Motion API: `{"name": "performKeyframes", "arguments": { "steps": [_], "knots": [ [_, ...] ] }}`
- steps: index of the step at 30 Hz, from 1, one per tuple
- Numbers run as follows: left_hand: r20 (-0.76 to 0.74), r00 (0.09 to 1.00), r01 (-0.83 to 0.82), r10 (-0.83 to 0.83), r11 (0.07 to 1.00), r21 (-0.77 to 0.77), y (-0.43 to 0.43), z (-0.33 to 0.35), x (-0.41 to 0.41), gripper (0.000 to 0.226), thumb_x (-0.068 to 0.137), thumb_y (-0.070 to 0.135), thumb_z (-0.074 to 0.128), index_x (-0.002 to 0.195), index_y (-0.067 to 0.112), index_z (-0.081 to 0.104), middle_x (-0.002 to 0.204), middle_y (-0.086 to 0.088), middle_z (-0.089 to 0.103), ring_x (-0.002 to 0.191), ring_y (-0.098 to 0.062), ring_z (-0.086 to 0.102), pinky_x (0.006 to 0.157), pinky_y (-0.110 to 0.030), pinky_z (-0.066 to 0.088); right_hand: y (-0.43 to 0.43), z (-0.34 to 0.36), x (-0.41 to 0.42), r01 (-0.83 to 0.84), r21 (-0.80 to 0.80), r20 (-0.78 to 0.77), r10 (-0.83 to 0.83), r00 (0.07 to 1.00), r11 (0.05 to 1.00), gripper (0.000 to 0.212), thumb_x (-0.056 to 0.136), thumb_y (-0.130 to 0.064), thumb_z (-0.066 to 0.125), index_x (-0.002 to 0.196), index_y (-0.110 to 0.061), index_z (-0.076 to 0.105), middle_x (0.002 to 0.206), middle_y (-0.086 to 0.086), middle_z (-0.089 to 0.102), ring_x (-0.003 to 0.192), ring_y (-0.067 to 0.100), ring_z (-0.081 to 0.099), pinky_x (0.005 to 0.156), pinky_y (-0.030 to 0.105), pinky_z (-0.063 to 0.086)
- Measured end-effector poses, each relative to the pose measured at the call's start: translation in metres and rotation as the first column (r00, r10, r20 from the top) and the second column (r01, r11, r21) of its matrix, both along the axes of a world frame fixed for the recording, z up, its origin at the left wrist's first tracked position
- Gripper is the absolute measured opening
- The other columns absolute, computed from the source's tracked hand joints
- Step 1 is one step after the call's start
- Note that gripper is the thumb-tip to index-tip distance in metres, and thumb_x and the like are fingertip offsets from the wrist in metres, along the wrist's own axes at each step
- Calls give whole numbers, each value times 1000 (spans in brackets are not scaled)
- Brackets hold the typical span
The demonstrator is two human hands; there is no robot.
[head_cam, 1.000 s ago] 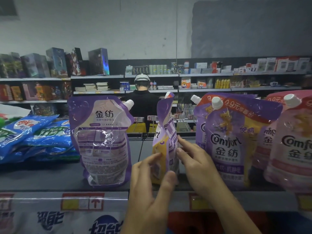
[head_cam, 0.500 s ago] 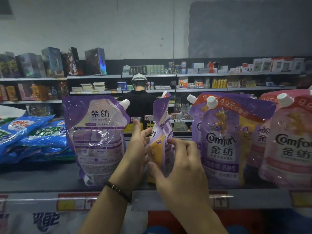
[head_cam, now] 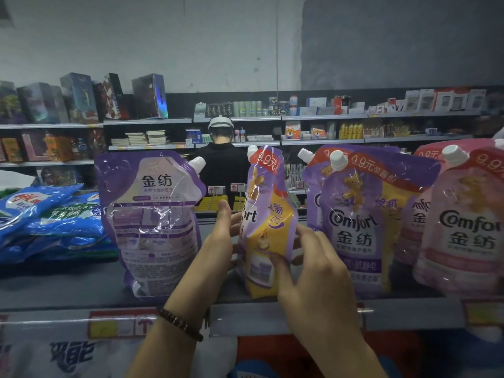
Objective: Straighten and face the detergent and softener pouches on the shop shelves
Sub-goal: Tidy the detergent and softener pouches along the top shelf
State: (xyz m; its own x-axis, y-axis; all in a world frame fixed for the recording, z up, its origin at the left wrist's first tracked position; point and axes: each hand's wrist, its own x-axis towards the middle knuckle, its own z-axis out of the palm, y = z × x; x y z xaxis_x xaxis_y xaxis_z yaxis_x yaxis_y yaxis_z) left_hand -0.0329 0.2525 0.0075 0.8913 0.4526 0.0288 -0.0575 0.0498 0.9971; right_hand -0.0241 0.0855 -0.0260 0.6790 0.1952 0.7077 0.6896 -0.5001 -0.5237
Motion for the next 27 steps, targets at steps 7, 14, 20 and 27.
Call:
{"name": "performKeyframes", "arguments": {
  "steps": [7, 14, 20, 27],
  "knots": [
    [25, 999, -21, 21, 1000, 7, -9, -2, -24, 56, 80, 75, 34, 105, 36, 66, 87, 20, 75, 88, -4, 67, 71, -30, 53, -15, 2, 8, 50, 44, -20, -49, 999, 998, 43, 93, -41, 75, 130, -32, 55, 108, -17, 60, 87, 3, 51, 70, 22, 41],
    [46, 997, -72, 62, 969, 238, -16, -16, -45, 63, 73, 99, 34, 101, 54, 68, 112, 20, 74, 108, 0, 68, 102, -39, 49, -20, 2, 17, 113, 58, -17, -112, 994, 992, 51, 92, -39, 78, 135, -20, 59, 107, -8, 62, 90, 9, 58, 76, 26, 45],
    [83, 991, -127, 105, 936, 328, -21, -23, -50, 72, 55, 114, 32, 104, 71, 63, 129, 14, 65, 126, -11, 60, 117, -53, 44, -20, 1, 15, 115, 92, -24, -113, 993, 989, 54, 91, -34, 81, 138, -16, 62, 111, -2, 71, 92, 8, 61, 80, 21, 44],
    [118, 980, -196, 161, 886, 421, -32, -26, -61, 108, 58, 114, 23, 134, 47, 59, 132, 21, 55, 128, 0, 52, 116, -43, 43, -19, -3, 9, 57, 122, -40, -52, 998, 991, 60, 88, -48, 77, 138, -21, 60, 108, -18, 62, 94, -3, 55, 82, 6, 38]
  ]
}}
